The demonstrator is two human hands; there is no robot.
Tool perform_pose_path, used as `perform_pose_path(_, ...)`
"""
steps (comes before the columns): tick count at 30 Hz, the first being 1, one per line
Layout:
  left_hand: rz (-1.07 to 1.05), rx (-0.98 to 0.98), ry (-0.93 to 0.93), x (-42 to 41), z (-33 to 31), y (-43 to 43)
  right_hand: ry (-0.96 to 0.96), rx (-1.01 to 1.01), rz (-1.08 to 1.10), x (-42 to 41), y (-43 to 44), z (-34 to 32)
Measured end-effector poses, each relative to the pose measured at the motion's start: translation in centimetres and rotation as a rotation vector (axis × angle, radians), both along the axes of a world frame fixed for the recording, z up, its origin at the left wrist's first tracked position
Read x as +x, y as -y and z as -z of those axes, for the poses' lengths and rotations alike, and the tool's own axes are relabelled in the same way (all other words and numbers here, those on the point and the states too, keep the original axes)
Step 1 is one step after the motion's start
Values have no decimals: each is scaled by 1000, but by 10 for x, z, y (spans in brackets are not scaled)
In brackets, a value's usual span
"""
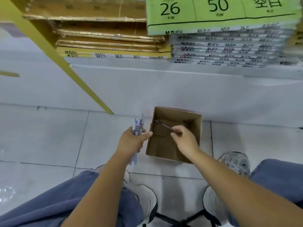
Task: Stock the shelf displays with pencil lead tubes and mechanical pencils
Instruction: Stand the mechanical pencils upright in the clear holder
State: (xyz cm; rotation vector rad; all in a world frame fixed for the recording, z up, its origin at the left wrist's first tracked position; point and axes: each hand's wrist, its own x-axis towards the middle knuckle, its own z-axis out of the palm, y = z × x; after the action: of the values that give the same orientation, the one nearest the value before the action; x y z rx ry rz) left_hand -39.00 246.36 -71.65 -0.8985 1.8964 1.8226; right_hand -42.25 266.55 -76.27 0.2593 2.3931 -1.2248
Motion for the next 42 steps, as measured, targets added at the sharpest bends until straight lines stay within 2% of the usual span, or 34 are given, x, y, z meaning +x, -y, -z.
perform_pose_path(4,8,61,85,6,23,5,96,140,14,-15,12,36)
perform_pose_path(12,39,186,110,8,46,13,80,433,31,-31,25,86)
perform_pose_path(21,17,198,174,10,52,16,163,294,219,-30,22,94)
perform_pose_path(25,0,157,160,9,42,11,154,137,219,-21,18,60)
perform_pose_path(30,-78,120,2,9,6,-1,106,-88,144,4,10,-13)
perform_pose_path(36,-104,149,-193,2,-74,-29,29,-384,48,27,4,-107)
perform_pose_path(39,-104,206,-315,0,-117,-33,-40,-463,2,25,0,-156)
perform_pose_path(42,-53,176,-422,-4,-160,-37,-111,-518,-100,19,-8,-208)
